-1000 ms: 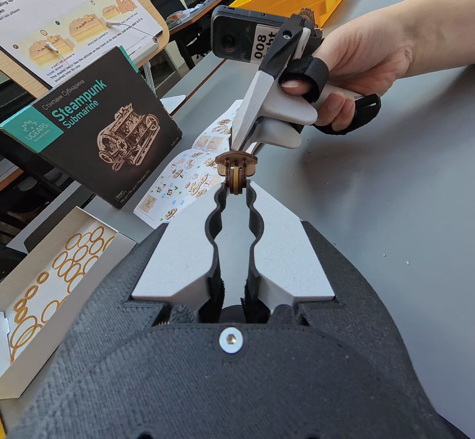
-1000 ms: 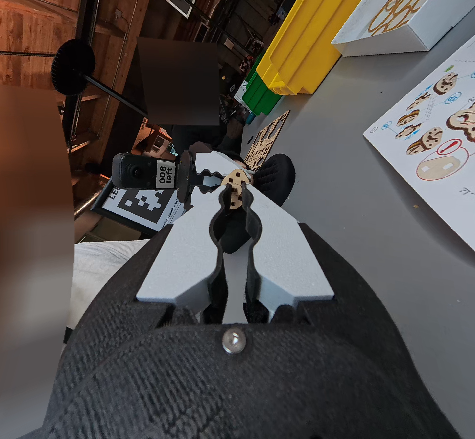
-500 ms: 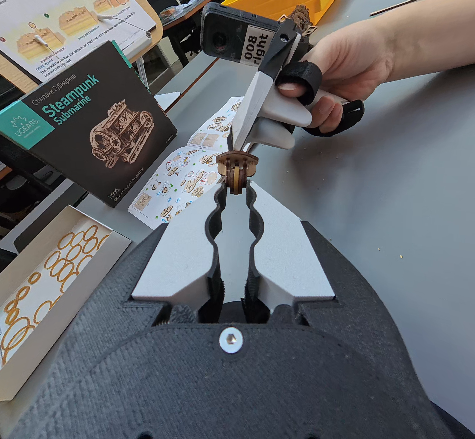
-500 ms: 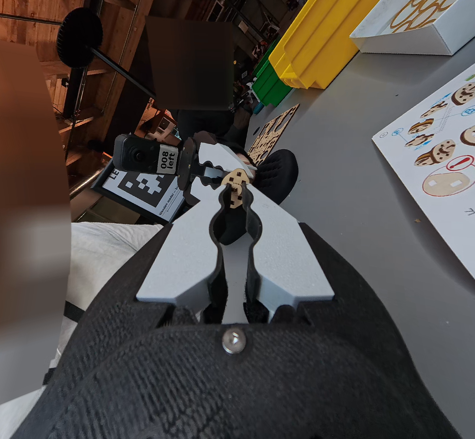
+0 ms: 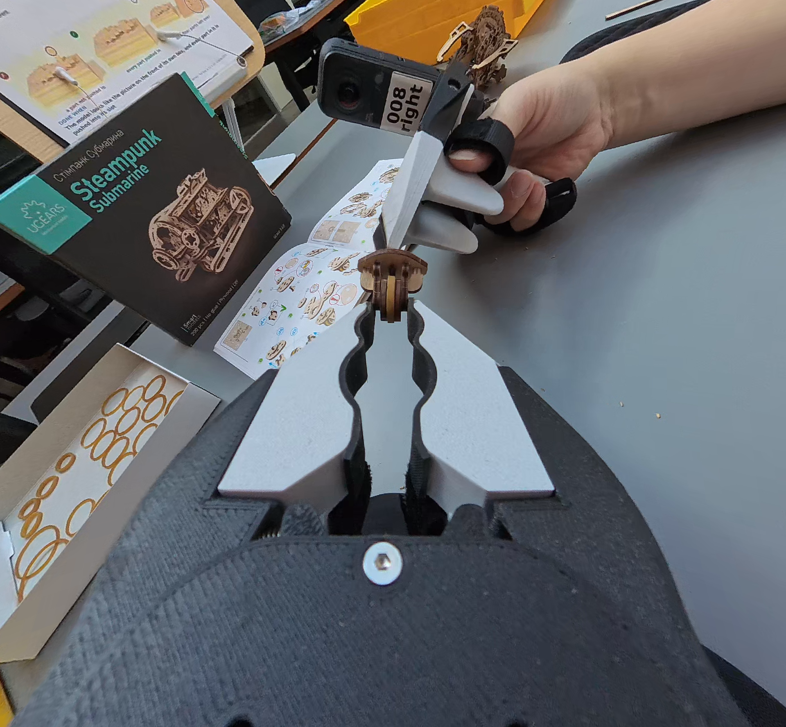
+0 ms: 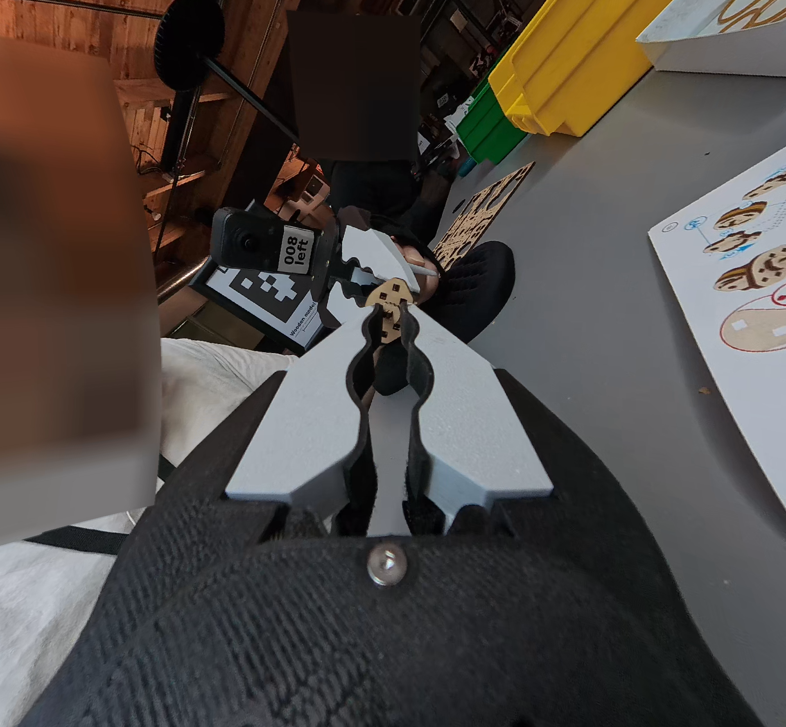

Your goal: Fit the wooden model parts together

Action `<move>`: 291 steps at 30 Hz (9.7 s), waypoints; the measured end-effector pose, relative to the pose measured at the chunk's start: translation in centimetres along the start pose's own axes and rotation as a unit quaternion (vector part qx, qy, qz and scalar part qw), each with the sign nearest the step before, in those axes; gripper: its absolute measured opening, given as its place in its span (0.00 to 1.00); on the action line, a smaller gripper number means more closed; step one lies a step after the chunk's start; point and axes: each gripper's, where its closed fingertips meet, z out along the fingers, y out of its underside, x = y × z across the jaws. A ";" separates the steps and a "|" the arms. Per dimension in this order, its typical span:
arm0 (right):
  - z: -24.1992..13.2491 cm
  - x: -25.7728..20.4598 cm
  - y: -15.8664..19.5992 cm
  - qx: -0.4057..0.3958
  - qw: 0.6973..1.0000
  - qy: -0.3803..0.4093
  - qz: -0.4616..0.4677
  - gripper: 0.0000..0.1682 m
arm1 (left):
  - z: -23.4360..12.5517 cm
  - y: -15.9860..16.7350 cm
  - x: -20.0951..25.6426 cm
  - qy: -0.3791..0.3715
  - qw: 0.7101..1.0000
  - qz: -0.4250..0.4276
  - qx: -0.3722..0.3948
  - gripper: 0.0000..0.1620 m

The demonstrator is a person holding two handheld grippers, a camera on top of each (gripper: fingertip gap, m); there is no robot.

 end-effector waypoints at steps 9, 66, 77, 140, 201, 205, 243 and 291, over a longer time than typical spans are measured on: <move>0.0 -0.2 0.3 -0.015 1.000 -0.016 -0.004 0.04 | -0.1 0.0 0.3 0.000 1.000 0.023 0.000 0.08; -0.1 -2.3 1.2 -0.080 0.992 0.054 -0.084 0.05 | -0.8 -1.5 1.5 0.039 0.998 0.013 0.049 0.08; -0.8 -3.0 1.2 -0.115 0.979 0.104 -0.134 0.05 | -0.3 -2.3 1.8 0.013 0.998 0.044 0.044 0.08; 1.1 -6.3 0.5 -0.107 0.917 0.219 -0.315 0.07 | -2.8 -4.8 1.2 -0.030 0.983 0.094 0.153 0.08; 0.3 -3.0 0.4 -0.054 0.976 0.102 -0.187 0.09 | -1.0 -2.1 0.6 -0.081 0.986 0.144 0.038 0.08; 0.2 -2.9 0.4 -0.051 0.979 0.089 -0.176 0.09 | -0.9 -2.0 0.6 -0.083 0.985 0.149 0.035 0.08; -0.3 -0.7 1.8 -0.088 0.973 0.137 -0.161 0.06 | 0.1 -0.1 1.7 -0.041 0.990 0.130 -0.021 0.08; -0.7 -0.8 1.9 -0.112 0.969 0.130 -0.175 0.05 | 0.5 -0.1 2.3 0.013 0.998 0.068 0.005 0.08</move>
